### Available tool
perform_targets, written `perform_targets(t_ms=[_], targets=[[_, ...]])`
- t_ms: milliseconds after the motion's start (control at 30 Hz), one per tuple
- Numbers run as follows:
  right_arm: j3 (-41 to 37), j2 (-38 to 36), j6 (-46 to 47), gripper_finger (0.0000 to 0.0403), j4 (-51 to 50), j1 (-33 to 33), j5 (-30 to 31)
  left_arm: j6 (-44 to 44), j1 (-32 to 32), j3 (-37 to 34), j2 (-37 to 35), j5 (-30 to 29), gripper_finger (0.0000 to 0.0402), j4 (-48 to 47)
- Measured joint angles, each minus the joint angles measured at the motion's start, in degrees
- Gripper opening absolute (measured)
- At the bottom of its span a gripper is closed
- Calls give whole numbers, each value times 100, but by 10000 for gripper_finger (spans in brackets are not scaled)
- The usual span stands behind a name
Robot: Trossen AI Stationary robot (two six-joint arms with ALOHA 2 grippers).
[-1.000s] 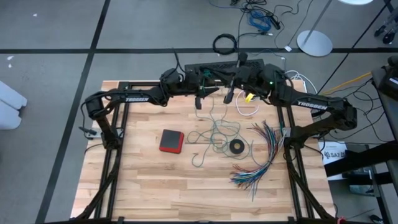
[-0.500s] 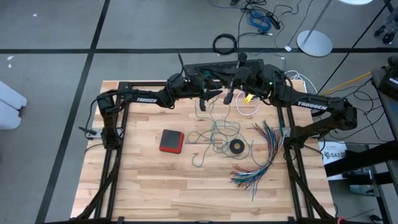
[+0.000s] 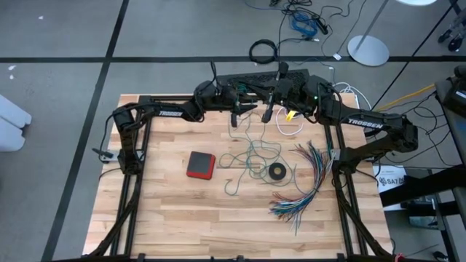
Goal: Coiling cords
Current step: Coil the green wire cable on the spool
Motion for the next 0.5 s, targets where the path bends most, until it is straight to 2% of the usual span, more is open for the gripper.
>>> perform_targets(t_ms=[233, 500], targets=[[0, 0, -22, 0, 2, 0, -4, 206, 88, 0, -1, 470, 104, -244], [0, 2, -22, 0, -10, 0, -4, 262, 277, 0, -2, 547, 101, -508]])
